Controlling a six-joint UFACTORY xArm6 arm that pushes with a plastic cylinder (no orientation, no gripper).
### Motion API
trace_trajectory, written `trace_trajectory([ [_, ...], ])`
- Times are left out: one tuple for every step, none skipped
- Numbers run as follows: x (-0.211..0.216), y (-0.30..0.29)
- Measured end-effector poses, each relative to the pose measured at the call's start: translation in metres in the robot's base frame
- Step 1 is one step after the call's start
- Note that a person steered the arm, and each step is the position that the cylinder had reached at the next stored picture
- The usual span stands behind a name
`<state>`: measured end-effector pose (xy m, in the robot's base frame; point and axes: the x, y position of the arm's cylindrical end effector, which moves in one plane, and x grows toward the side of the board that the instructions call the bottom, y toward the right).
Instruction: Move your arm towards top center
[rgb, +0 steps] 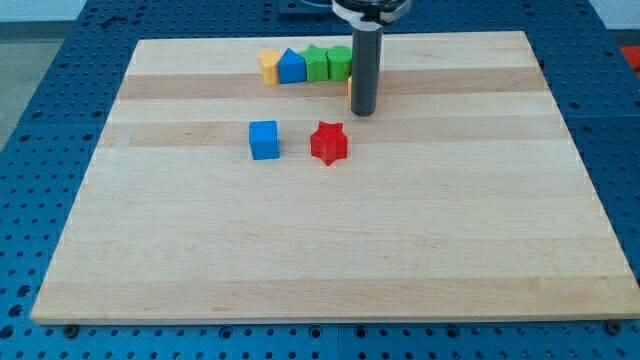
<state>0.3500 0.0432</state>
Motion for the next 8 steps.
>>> trace_trajectory([
  [0.023,0.018],
  [0.03,0.063],
  [-0.028,0.068],
  [-0.054,0.068],
  [-0.105,0.056],
  [-0.107,0.045],
  [-0.132,0.026],
  [-0.135,0.017],
])
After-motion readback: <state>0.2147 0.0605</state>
